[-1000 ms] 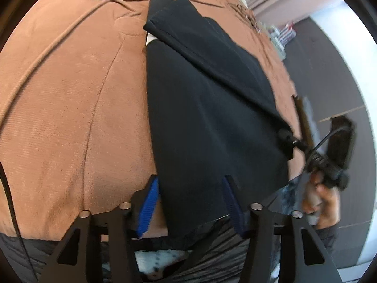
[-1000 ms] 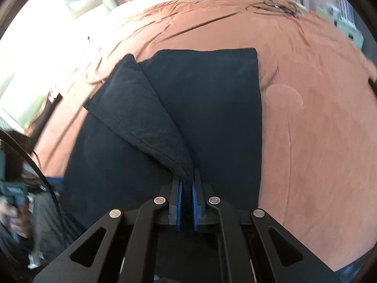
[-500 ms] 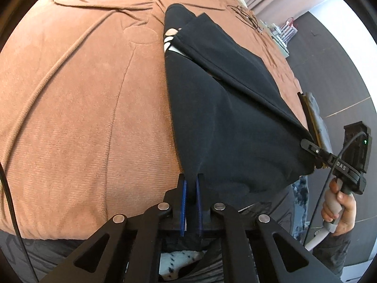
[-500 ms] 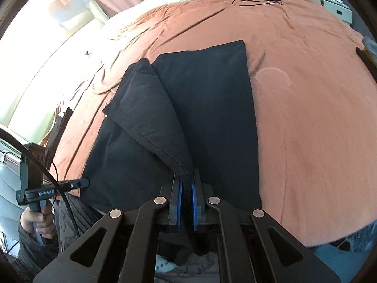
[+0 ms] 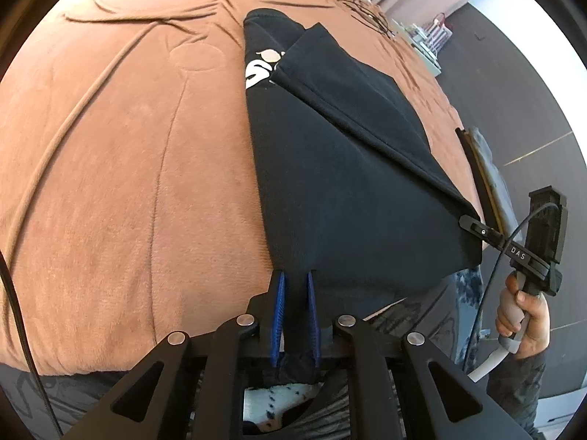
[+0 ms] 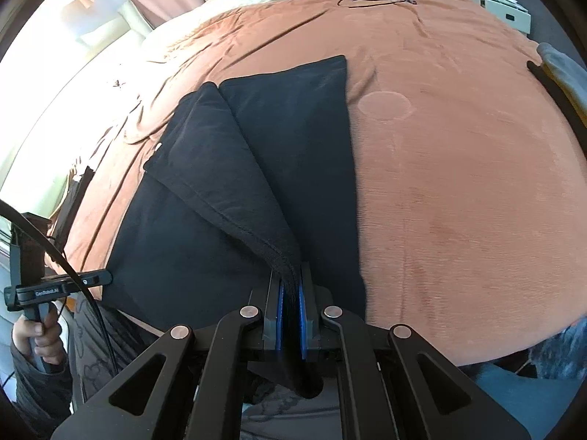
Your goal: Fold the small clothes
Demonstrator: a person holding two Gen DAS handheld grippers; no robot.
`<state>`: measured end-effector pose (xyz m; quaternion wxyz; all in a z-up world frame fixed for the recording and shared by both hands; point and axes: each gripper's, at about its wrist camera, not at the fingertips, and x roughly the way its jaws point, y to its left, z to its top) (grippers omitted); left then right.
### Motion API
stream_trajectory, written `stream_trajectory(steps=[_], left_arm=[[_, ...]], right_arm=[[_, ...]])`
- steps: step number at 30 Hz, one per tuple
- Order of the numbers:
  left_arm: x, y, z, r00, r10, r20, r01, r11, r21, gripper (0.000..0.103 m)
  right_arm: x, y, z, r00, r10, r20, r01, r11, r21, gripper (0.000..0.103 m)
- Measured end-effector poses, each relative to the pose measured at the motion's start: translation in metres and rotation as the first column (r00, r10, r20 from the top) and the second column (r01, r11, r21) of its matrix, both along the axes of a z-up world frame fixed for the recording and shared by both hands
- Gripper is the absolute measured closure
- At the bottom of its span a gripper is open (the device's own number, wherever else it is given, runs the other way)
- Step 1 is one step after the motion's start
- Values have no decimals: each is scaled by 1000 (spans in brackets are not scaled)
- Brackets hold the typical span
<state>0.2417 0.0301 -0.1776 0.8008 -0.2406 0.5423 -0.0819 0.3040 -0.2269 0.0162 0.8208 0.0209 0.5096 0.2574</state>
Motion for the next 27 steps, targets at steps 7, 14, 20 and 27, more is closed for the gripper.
stream_trajectory(steps=[7, 14, 20, 27], left_arm=[[13, 0, -7, 1000, 10, -15, -10, 1000, 24, 78], [26, 8, -6, 999, 43, 0, -43, 999, 32, 54], [41, 15, -10, 998, 60, 10, -60, 998, 9, 54], [53, 21, -10, 998, 54, 25, -54, 999, 0, 54]], right_arm=[[-1, 7, -14, 1000, 28, -5, -29, 996, -84, 98], [-11, 27, 8, 990, 101, 100, -78, 974, -211, 31], [-6, 61, 5, 982, 161, 96, -129, 953, -274, 31], [11, 108, -7, 972, 219, 80, -180, 923, -340, 30]])
